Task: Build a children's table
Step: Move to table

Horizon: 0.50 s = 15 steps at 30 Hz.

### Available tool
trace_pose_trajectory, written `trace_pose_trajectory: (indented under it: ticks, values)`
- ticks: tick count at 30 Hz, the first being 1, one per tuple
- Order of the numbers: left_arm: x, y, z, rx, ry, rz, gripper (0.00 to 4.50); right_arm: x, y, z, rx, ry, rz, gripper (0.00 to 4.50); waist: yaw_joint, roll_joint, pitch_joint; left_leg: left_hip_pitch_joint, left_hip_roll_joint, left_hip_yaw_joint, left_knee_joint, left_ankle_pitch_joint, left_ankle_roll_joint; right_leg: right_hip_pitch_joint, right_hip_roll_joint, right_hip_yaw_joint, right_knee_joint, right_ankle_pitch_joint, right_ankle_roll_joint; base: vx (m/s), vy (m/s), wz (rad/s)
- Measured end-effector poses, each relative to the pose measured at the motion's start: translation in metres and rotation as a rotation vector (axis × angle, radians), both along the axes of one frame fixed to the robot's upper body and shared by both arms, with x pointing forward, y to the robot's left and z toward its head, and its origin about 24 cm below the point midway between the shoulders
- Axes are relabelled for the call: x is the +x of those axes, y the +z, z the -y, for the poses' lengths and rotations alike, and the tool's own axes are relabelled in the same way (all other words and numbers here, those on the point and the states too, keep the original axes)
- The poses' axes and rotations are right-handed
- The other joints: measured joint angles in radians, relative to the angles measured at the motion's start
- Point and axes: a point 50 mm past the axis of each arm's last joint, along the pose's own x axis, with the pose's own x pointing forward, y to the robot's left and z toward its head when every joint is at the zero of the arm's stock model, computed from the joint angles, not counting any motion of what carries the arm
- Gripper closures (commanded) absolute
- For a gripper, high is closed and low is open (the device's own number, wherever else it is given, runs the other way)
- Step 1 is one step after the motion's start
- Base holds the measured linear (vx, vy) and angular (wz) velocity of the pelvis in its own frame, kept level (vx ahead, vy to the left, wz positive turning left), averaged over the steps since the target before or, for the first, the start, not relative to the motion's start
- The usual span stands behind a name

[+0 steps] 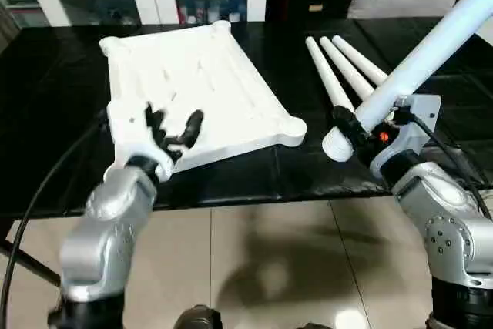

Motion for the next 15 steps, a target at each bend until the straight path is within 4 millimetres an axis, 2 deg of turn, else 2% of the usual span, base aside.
trace_pose_trajectory:
  ticks: [3,5,8,11,15]
  values:
    - [0.0,-0.001,0.003,0.012,0.029,-0.003,0.47,0.0,0.0,0.0,-0.032,-0.063,0.048,2.59,-0.002,0.0,0.001,0.0,0.001,-0.001,-0.003,0.0,-0.001,0.001,0.005,0.003,-0.006,-0.001,0.008,0.0,0.0,0.0]
    - [0.0,-0.001,0.004,0.018,0.031,-0.003,0.47,-0.001,-0.006,-0.001,-0.044,-0.096,-0.016,2.59,-0.016,0.001,0.001,0.001,0.012,-0.009,-0.004,0.002,-0.004,0.009,0.021,0.003,-0.018,0.009,-0.002,0.0,0.0,0.0]
    - [0.0,-0.002,0.002,0.03,0.046,-0.016,0.47,-0.007,-0.017,-0.003,-0.05,-0.125,-0.11,2.59,-0.036,0.0,0.001,0.003,0.018,-0.011,-0.013,0.004,-0.009,0.005,0.031,0.003,-0.022,0.013,-0.008,0.0,0.0,0.0]
    - [0.0,-0.005,0.005,0.035,0.034,-0.039,0.47,-0.013,-0.027,0.002,-0.05,-0.156,-0.165,2.59,-0.034,-0.002,0.003,0.001,0.014,-0.008,-0.03,0.011,-0.018,-0.008,0.031,0.007,-0.023,0.012,-0.006,-0.003,-0.018,-0.03]
    - [-0.005,-0.006,0.003,0.051,0.042,-0.038,0.47,-0.02,-0.026,0.003,-0.085,-0.17,-0.134,2.59,-0.03,-0.001,0.003,-0.001,0.015,-0.006,-0.032,0.014,-0.023,-0.012,0.032,0.009,-0.024,0.012,-0.006,0.0,0.0,0.0]
